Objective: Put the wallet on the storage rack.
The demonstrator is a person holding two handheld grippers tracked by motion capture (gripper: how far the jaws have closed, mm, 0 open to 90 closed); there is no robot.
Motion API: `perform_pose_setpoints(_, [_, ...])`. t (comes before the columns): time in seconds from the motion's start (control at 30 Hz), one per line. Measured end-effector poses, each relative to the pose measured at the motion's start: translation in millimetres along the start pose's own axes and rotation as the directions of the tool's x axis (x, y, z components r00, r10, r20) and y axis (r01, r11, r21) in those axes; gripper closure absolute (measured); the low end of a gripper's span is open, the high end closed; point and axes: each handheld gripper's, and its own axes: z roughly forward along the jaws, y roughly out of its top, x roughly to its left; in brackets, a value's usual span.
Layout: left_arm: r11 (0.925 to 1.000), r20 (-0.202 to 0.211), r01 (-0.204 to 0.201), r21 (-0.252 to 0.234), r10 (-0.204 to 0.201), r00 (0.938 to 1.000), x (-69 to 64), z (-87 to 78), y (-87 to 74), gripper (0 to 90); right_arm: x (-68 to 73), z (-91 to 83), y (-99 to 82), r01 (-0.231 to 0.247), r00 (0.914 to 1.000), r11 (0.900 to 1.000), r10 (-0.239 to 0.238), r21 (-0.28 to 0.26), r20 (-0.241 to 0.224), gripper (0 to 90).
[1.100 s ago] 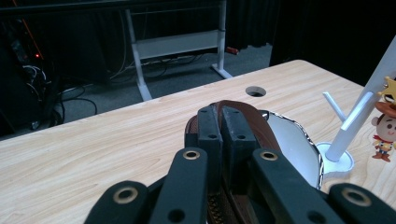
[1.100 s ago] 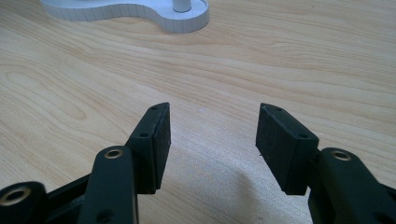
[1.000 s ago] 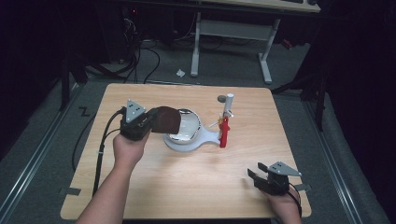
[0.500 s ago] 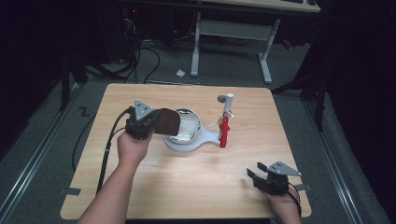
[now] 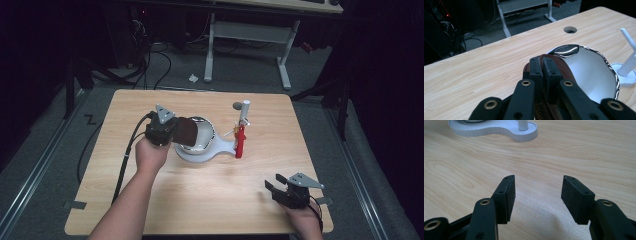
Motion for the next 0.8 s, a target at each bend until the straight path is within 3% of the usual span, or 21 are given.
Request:
perform_pose_setpoints(0.2, [0.9996, -0.006, -0.014, 0.026, 0.014, 0.9999, -11.8, 10.8, 2.8, 86.6, 0.4, -0.1, 0.0, -0.003, 1.0, 1.0, 0.003, -0.001, -0.001, 45.3])
perform_pose_setpoints(0.6, [0.9984, -0.043, -0.03, 0.049, 0.032, 0.9986, -21.0, 16.6, 3.8, 86.2, -0.1, 0.6, -0.2, 0.003, 1.0, 1.0, -0.003, -0.001, -0.003, 45.3])
perform_pose_setpoints(0.8, [0.9994, -0.02, -0.015, 0.032, 0.016, 0.9997, -23.6, 17.3, 4.1, 80.6, 0.9, 0.7, 0.0, 0.009, 1.0, 1.0, -0.009, -0.003, -0.001, 45.8])
